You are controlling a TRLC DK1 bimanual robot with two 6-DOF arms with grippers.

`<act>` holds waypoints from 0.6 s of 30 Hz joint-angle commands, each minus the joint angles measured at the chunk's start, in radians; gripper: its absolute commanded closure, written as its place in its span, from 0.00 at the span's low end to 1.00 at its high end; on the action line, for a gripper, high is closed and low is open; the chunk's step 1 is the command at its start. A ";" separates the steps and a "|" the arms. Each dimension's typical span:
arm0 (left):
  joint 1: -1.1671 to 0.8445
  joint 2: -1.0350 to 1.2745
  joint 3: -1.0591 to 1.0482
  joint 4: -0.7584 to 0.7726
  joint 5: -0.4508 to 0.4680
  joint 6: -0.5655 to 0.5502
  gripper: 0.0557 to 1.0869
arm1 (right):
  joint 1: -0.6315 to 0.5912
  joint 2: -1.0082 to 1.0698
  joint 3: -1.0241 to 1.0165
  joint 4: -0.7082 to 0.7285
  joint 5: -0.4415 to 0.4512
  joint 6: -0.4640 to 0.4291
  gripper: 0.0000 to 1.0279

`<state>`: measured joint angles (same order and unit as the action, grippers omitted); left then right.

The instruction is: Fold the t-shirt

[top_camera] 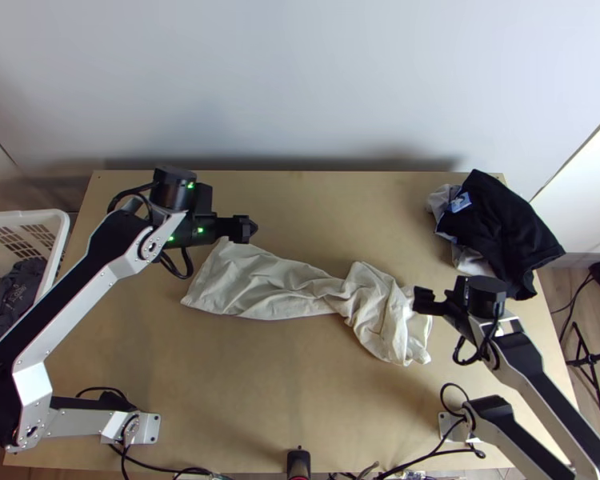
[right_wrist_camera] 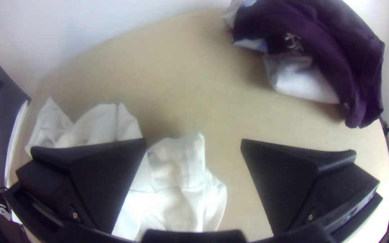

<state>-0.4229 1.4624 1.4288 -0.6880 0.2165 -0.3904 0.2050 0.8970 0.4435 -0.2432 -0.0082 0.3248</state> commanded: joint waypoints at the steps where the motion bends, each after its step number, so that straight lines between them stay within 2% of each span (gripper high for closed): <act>1: 0.030 -0.040 -0.062 0.016 -0.023 0.007 0.05 | 0.005 0.178 -0.019 0.128 0.001 -0.001 0.05; 8: 0.098 -0.091 -0.116 0.019 -0.022 0.030 0.05 | 0.001 0.299 -0.003 0.269 0.001 -0.021 0.05; 15: 0.131 -0.145 -0.188 0.031 -0.022 0.036 0.05 | 0.036 0.352 0.035 0.271 0.001 -0.024 0.10; 18: 0.139 -0.172 -0.212 0.039 -0.022 0.035 0.05 | 0.056 0.350 0.050 0.266 0.001 -0.021 0.27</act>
<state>-0.3122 1.3426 1.2747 -0.6632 0.1940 -0.3584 0.2276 1.2102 0.4641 0.0101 -0.0082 0.3046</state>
